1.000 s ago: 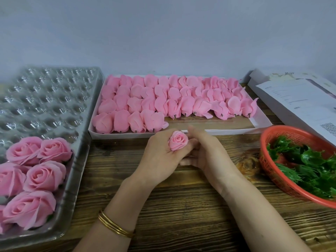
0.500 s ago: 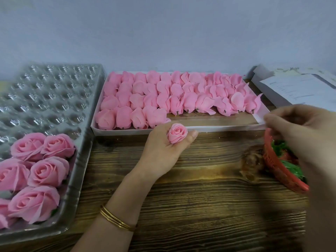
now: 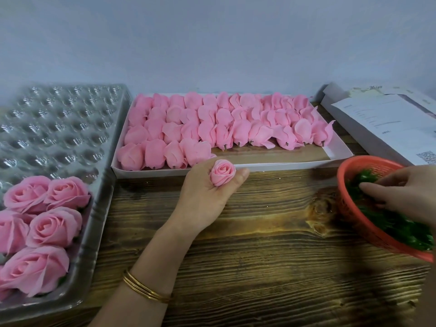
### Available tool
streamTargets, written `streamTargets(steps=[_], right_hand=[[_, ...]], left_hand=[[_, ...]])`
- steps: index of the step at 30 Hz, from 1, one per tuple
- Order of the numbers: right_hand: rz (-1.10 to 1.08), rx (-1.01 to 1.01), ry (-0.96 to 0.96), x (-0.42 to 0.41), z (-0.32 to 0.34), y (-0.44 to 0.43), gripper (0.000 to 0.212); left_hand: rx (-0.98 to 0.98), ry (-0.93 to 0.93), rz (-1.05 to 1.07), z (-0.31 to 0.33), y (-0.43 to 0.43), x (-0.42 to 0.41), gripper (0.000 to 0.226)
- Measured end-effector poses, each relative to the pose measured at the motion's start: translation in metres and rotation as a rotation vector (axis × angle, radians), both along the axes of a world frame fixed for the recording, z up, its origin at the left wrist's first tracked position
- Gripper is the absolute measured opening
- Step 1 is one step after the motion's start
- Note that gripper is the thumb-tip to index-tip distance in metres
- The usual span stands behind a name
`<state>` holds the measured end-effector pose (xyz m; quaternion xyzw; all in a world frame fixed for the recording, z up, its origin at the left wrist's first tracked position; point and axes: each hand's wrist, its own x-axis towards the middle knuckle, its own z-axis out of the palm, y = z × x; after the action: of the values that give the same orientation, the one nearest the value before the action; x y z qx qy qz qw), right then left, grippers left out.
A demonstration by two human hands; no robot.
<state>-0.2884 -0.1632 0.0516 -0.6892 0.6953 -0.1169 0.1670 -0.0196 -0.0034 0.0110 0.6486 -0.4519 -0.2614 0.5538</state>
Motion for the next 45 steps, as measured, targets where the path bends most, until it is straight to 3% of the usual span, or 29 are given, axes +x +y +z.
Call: streamTargets(steps=[2,10,15,32,37,45], right_hand=[[0.032,0.012,0.049,0.014,0.004,0.006,0.033],[0.076,0.063,0.145,0.029,0.005,0.005,0.031],[0.047,0.073,0.138,0.029,0.001,0.004,0.030],[-0.075,-0.084,-0.085,0.000,-0.023,-0.017,0.020],[-0.130,-0.179,-0.179,-0.024,-0.047,-0.045,0.033],[-0.120,-0.233,-0.172,-0.050,-0.078,-0.076,0.044]], left_hand=[[0.011,-0.003,0.007,0.000,0.000,0.000,0.032],[0.023,0.016,0.026,-0.003,-0.002,0.001,0.018],[0.003,0.026,0.011,-0.003,-0.001,0.001,0.032],[-0.042,0.054,0.021,-0.006,-0.002,0.003,0.025],[-0.042,0.069,0.025,-0.006,-0.002,0.004,0.028],[-0.033,0.069,0.025,-0.006,-0.002,0.005,0.037]])
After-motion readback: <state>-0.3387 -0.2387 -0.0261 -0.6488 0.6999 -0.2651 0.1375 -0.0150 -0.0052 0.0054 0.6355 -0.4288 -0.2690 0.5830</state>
